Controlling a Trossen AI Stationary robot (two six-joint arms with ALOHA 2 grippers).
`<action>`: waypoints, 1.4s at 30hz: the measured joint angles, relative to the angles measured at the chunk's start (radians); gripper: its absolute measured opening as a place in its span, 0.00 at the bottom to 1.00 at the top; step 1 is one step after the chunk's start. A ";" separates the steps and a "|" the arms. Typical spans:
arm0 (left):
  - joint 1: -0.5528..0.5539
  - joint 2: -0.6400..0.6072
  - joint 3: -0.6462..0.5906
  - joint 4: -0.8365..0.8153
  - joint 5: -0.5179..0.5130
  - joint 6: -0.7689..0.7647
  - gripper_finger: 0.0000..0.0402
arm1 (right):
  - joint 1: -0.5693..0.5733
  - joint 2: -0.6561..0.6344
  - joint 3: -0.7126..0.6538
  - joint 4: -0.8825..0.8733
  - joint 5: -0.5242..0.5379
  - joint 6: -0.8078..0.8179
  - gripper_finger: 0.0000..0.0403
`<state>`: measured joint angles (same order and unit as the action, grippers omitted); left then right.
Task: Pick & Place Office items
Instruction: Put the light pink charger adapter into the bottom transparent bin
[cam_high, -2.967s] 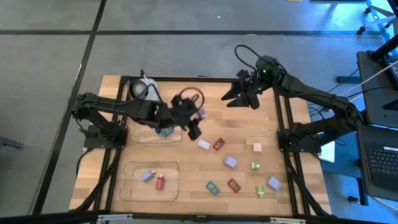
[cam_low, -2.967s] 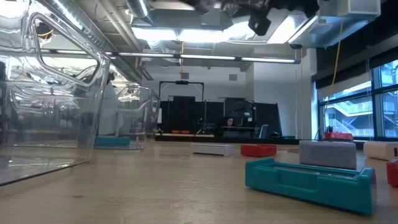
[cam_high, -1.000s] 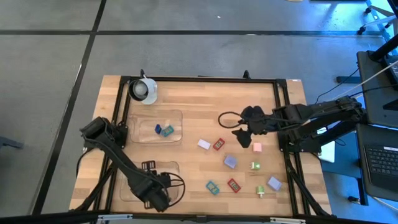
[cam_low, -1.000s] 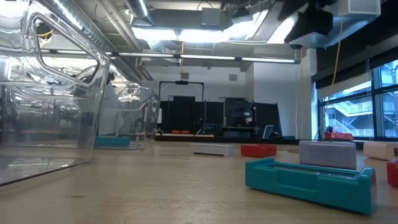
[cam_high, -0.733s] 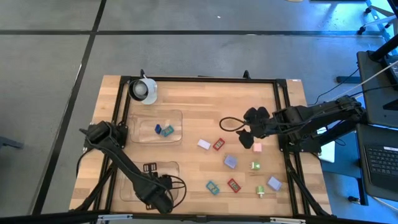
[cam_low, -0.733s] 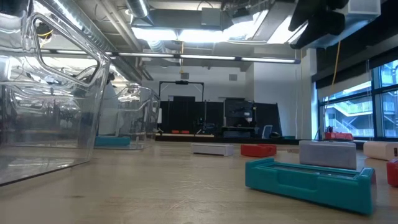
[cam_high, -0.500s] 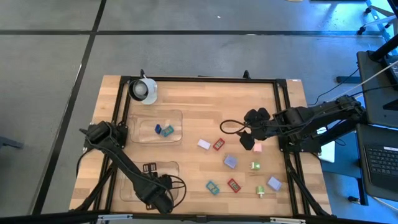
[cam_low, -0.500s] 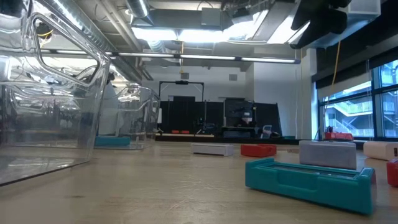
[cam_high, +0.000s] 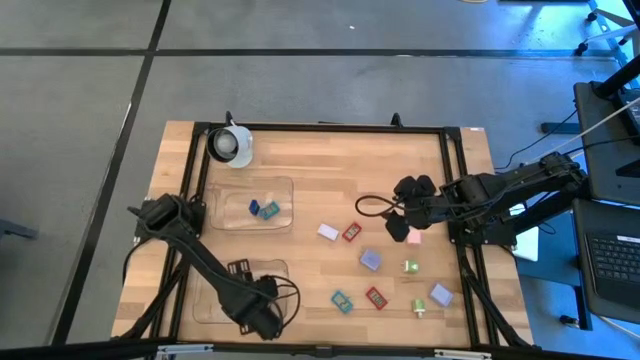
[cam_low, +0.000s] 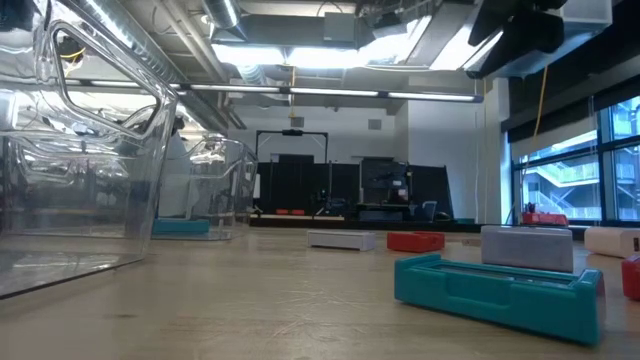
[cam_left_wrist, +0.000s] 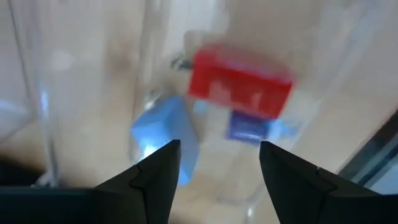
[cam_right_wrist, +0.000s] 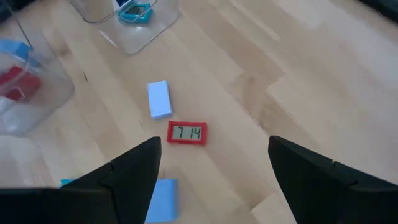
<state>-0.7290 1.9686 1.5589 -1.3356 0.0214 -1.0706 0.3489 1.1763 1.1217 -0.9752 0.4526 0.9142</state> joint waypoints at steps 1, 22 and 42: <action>0.008 0.000 0.001 -0.027 0.019 0.000 0.55 | 0.000 0.000 0.000 0.000 -0.006 0.025 0.74; 0.146 -0.076 0.059 -0.234 0.049 0.561 0.46 | 0.003 0.010 -0.193 -0.353 -0.340 0.675 0.74; 0.435 -0.332 0.026 -0.231 -0.297 0.435 0.41 | 0.006 0.049 -0.613 0.208 -0.292 0.876 0.74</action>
<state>-0.2937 1.6364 1.5848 -1.5670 -0.2758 -0.6360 0.3546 1.2254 0.5090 -0.7668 0.1605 1.7905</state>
